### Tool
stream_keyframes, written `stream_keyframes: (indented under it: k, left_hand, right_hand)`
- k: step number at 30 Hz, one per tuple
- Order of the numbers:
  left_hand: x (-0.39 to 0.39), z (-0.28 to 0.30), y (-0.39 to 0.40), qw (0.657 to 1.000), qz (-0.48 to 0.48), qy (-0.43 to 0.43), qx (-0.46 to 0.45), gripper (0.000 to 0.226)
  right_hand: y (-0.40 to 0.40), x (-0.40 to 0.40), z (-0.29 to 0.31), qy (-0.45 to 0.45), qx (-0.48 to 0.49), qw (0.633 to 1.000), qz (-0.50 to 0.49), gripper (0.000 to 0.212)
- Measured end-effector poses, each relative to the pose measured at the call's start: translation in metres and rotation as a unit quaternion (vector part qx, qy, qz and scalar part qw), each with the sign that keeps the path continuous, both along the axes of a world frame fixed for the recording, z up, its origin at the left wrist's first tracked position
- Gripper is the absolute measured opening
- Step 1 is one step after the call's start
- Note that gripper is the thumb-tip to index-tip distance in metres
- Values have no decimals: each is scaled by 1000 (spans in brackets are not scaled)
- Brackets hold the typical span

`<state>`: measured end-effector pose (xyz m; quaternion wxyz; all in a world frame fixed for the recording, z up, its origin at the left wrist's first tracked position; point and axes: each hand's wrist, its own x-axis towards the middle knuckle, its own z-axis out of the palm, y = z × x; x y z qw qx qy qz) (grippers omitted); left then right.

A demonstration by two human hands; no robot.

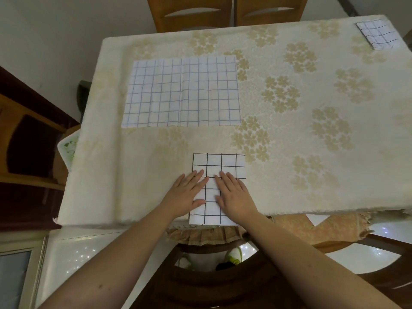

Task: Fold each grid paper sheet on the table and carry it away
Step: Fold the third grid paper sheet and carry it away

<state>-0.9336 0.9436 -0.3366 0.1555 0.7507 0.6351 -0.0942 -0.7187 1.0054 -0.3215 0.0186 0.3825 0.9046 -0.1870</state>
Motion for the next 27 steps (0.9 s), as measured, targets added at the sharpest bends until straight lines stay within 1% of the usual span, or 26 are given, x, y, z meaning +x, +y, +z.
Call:
stream_keyframes:
  k: [5,12,18,24,27]
  left_hand:
    - [-7,-3,-2,1000,2,2,2,76]
    - [-22,-5,-1,1000,20,6,-15,96]
    - [-24,-8,0,1000,17,-2,-21,98]
    - [-24,-8,0,1000,18,-3,-21,98]
    - [-24,-9,0,1000,21,-7,-21,99]
  right_hand:
    - [2,7,-7,-20,16,1000,3,59]
    - [13,25,-16,-86,13,995,-56,66]
    - [25,11,-16,-70,15,993,-99,69]
    - [40,-16,-15,-41,19,998,-35,62]
    - [47,-21,-18,-53,23,998,4,61]
